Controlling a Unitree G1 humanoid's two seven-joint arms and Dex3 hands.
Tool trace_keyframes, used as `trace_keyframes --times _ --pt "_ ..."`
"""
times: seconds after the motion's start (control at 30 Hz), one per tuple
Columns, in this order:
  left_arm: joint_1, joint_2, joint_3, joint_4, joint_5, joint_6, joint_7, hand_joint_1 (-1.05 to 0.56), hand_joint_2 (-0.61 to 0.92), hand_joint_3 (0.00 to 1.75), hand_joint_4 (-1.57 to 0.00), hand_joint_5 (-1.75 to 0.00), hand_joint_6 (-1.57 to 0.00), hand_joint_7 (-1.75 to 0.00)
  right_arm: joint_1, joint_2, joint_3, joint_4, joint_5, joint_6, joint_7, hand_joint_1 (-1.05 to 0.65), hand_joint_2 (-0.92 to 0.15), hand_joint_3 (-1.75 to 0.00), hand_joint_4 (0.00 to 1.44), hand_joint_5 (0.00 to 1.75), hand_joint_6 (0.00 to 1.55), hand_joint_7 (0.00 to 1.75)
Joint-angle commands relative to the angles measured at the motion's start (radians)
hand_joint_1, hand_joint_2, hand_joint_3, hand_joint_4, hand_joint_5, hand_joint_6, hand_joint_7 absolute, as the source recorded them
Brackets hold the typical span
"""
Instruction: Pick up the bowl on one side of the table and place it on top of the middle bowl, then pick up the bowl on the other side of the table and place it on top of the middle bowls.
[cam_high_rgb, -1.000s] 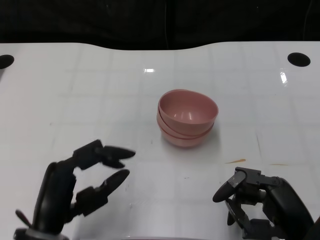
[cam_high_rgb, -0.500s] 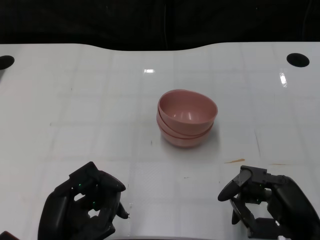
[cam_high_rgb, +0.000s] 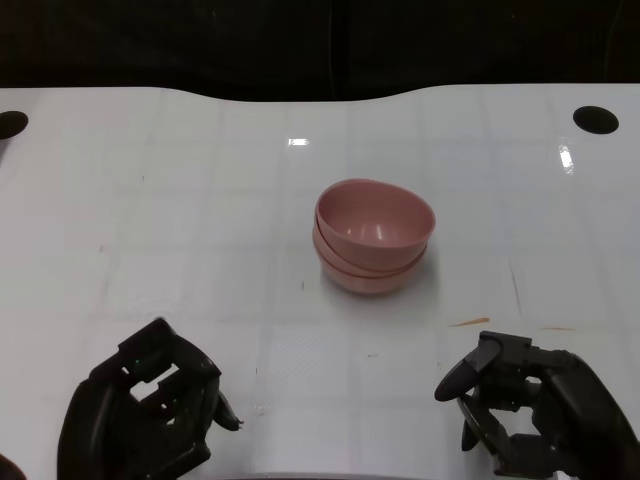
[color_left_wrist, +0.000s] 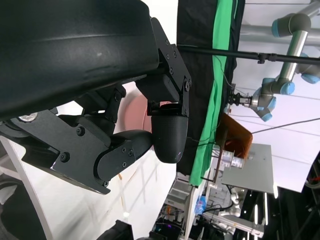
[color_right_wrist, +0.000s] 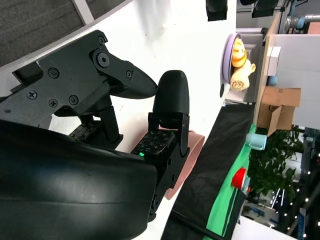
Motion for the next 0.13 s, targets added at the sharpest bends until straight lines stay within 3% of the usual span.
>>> trace_keyframes --times 0.03,0.13 --pt "-0.012 -0.009 0.023 0.010 -0.002 0.015 -0.017 -0.13 0.54 1.04 -0.87 -1.55 -0.81 -1.35 -0.005 -0.005 -0.008 -0.005 0.012 0.003 0.001 -0.20 -0.60 -0.93 0.81 1.45 0.80 1.16" --pt "-0.010 -0.018 0.027 0.008 0.008 0.018 -0.022 -0.14 0.54 1.04 -0.86 -1.55 -0.81 -1.34 -0.005 -0.006 -0.011 0.000 0.026 -0.004 0.013 -0.21 -0.61 -0.92 0.80 1.45 0.81 1.16"
